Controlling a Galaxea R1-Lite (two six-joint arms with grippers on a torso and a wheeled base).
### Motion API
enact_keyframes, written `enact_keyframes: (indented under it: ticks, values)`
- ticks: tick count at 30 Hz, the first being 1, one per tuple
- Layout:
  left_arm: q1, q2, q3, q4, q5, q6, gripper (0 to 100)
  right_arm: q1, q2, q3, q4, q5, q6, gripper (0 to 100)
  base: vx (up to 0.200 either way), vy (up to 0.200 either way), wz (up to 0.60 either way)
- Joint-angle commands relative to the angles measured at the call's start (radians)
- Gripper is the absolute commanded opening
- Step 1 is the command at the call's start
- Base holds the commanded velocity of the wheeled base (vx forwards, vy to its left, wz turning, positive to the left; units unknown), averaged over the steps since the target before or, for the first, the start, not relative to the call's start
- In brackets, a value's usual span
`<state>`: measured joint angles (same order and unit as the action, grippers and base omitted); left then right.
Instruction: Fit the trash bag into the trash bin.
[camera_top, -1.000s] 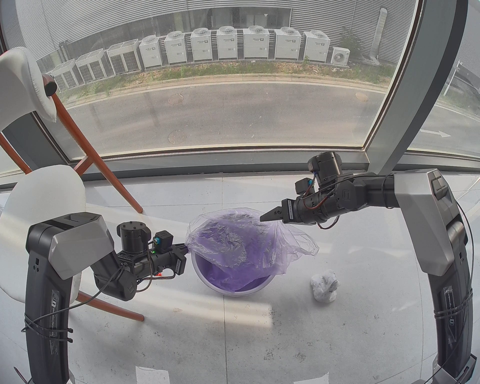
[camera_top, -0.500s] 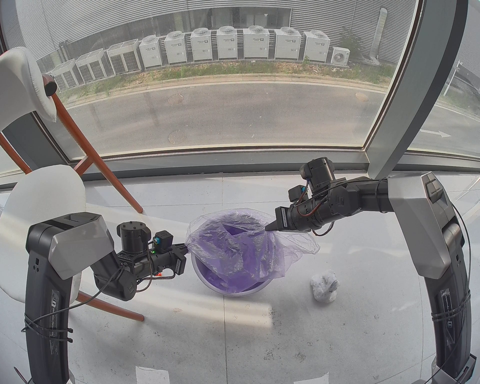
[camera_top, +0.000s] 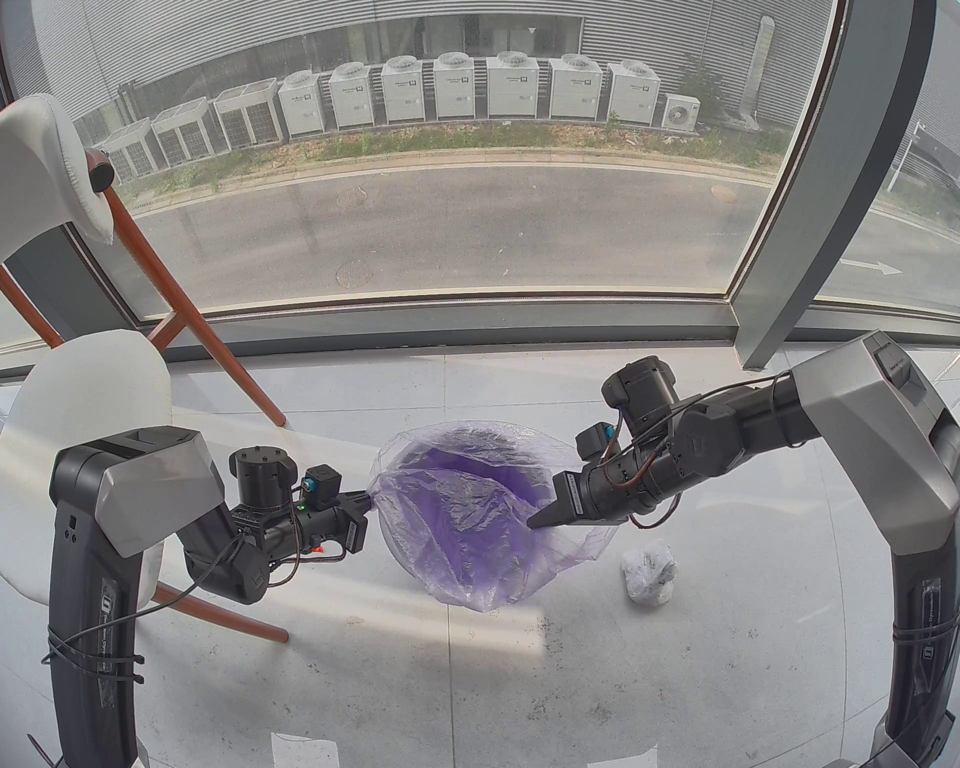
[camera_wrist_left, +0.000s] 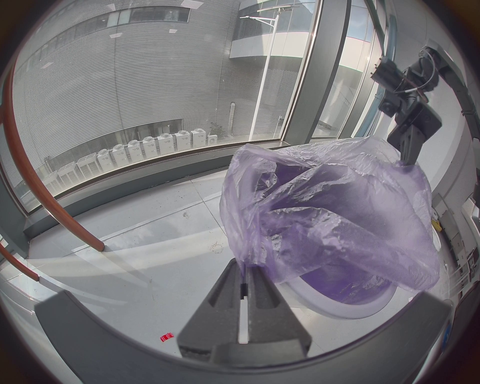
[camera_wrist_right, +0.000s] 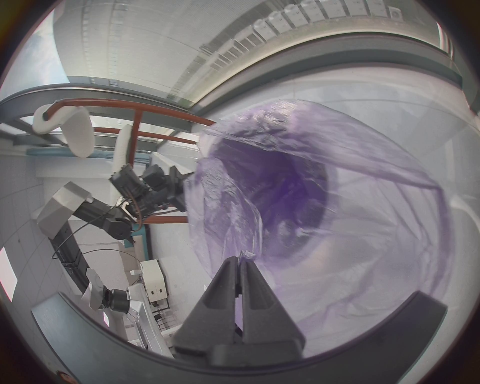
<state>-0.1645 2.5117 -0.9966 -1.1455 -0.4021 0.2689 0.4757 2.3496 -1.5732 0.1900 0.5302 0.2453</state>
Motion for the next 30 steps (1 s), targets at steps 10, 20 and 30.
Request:
enact_keyframes:
  ticks: [10,20,30]
  values:
    - [0.020,-0.060,-0.005,0.004,0.005,-0.088,0,0.167,-0.055,0.193,-0.173,0.099,0.134,0,0.000,0.000,0.00]
    - [0.022,-0.068,0.003,0.009,0.008,-0.096,0,0.182,0.010,0.269,-0.175,0.103,0.112,0,0.000,0.000,0.00]
    - [0.039,-0.091,0.029,0.015,0.011,-0.094,0,0.233,0.022,0.246,-0.178,0.105,0.071,0,0.000,0.000,0.00]
